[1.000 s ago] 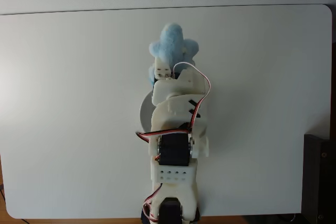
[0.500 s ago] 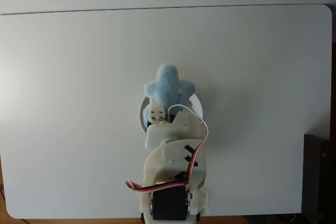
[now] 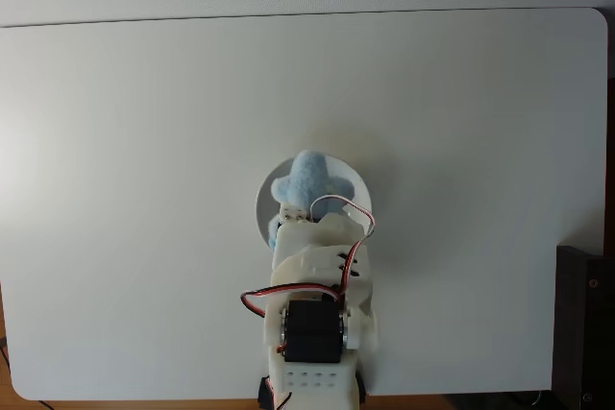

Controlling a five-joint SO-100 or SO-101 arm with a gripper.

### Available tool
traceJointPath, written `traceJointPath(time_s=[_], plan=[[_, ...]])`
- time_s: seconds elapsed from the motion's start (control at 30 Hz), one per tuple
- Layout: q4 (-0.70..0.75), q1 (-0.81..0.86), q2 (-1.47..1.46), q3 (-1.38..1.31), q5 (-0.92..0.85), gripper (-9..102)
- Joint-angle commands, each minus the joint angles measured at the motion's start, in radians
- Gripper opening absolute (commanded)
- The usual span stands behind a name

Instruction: Grasp a skyblue doll and put it into the bowl.

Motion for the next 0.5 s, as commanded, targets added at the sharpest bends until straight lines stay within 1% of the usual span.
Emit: traceJointPath(time_s=[0.0,0.13,0.37,0.47], plan=[[-0.006,-0.008,0.035,0.048,-0.002,10],[-0.041,-0.008,0.023,0.12,-0.002,10],[-0.235,0.002,0.021,0.316,-0.003,10],[-0.296,0.003,0.023,0.423,-0.003,10]])
